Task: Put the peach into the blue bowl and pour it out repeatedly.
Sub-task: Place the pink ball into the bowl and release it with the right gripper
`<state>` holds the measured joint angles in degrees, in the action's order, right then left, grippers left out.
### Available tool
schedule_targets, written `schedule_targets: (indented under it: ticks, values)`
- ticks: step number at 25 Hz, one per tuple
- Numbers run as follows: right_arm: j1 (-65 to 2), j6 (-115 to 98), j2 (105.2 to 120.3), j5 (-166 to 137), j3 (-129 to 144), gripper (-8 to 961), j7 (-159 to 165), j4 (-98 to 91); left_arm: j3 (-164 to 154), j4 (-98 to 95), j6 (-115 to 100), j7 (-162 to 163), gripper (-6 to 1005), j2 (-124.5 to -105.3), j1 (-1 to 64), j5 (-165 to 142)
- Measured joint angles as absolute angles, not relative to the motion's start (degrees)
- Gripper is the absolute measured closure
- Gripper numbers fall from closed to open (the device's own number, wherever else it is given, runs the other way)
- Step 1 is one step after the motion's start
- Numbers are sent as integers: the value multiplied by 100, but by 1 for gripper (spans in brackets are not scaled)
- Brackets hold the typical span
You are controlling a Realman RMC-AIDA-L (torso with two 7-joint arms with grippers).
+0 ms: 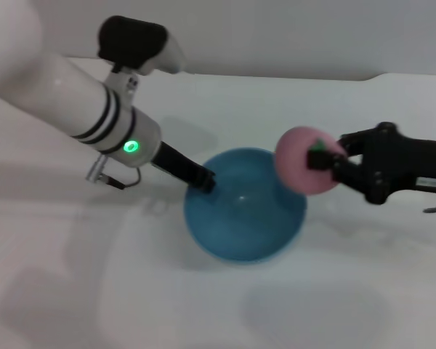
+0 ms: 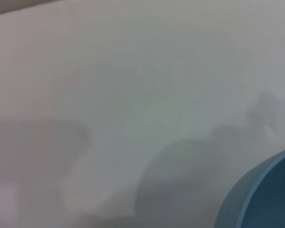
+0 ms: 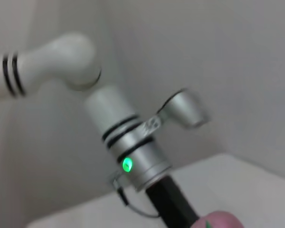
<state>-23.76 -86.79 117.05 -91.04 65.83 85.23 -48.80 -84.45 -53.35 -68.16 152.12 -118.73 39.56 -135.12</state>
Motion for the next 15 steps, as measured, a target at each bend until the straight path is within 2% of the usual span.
schedule_targets:
  ticks: [3,10,15]
  values:
    - [-2515,-8503,11862,-9821,6668,867,8825,-5287,-8566,-5330,-6836,15285,1000,-11891,4022,-13464]
    - [-3008,-8166,11865,-11076,7171,897,10025,-5422,-8783,-5326,-6804,15333,999,-11891,4066,-13016]
    - [-3080,-8249,11862,-11138,7212,851,10180,-5512,-8786,-5331,-6771,15310,1000,-11879,4071,-12984]
